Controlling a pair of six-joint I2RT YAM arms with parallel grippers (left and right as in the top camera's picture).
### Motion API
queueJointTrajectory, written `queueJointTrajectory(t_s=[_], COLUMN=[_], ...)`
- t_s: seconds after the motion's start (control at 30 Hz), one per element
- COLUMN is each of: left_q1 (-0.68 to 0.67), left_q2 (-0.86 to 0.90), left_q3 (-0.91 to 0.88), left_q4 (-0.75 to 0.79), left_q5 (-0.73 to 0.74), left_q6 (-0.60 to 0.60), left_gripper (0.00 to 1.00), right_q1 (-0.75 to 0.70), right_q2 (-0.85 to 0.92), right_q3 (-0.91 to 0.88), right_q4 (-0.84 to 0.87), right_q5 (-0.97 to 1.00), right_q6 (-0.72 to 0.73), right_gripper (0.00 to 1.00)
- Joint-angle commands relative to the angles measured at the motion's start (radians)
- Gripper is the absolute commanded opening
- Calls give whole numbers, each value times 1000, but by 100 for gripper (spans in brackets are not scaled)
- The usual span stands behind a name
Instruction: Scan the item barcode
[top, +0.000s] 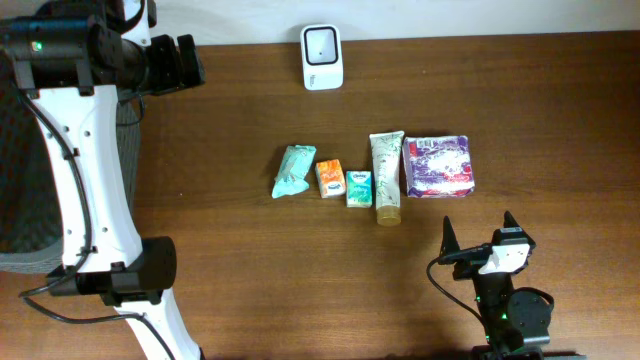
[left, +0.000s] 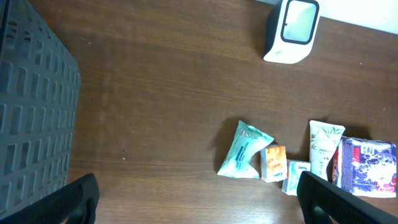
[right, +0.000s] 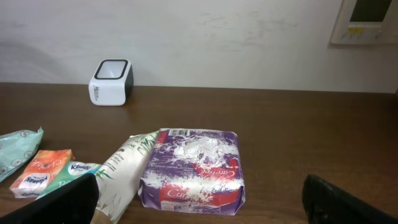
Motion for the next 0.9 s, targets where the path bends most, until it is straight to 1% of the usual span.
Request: queueJointTrajectory(t_s=[0.0,0.1,0.13,0.17,0.23,0.27,0.33,0.37,0.4,0.43,0.47,0.53,0.57,0.67,0.73,0.77,0.83,0.87], left_q1=[0,0,0,0,0,0,0,0,0,0,0,0,0,0,0,0,0,0], left_q2=[-27,-27,-27,-27,-27,-27,-27,-27,-27,-27,-27,-27,-27,-27,-27,-27,-27,-27], left_q3=[13,13,13,13,13,13,13,13,13,13,13,13,13,13,13,13,13,13], left_q4=[-1,-1,-1,-1,-1,-1,-1,-1,-1,-1,-1,-1,-1,-1,-1,-1,-1,-1], left_q5=[11,10,11,10,11,10,10,10,10,10,10,10,10,10,10,10,10,10], left_q6=[5,5,5,5,5,5,5,5,5,5,5,5,5,5,5,5,5,5], left_gripper=[99,99,99,99,99,99,99,99,99,99,99,99,99,99,99,99,99,99], right_q1=[-6,-6,-6,-6,-6,-6,-6,-6,-6,-6,-6,-6,-6,-6,-6,-6,-6,-6], right_q2=[-6,-6,-6,-6,-6,-6,-6,-6,-6,-6,-6,-6,-6,-5,6,34,76,118], right_q3=[-8,-8,-8,-8,-8,-8,-8,-8,-8,-8,-8,-8,-3,39,108,172,241,298], right_q4=[-3,12,47,64,69,70,74,96,145,256,353,515,567,576,570,508,391,306], right_q5=[6,16,-57,-190,-552,-685,-757,-760,-759,-759,-759,-734,-678,-568,-542,-531,-478,-441], right_q6=[-1,-1,19,76,183,192,193,203,256,344,377,378,378,370,286,191,122,98], right_gripper=[99,99,99,98,99,99,99,99,99,99,99,99,99,99,99,99,99,99])
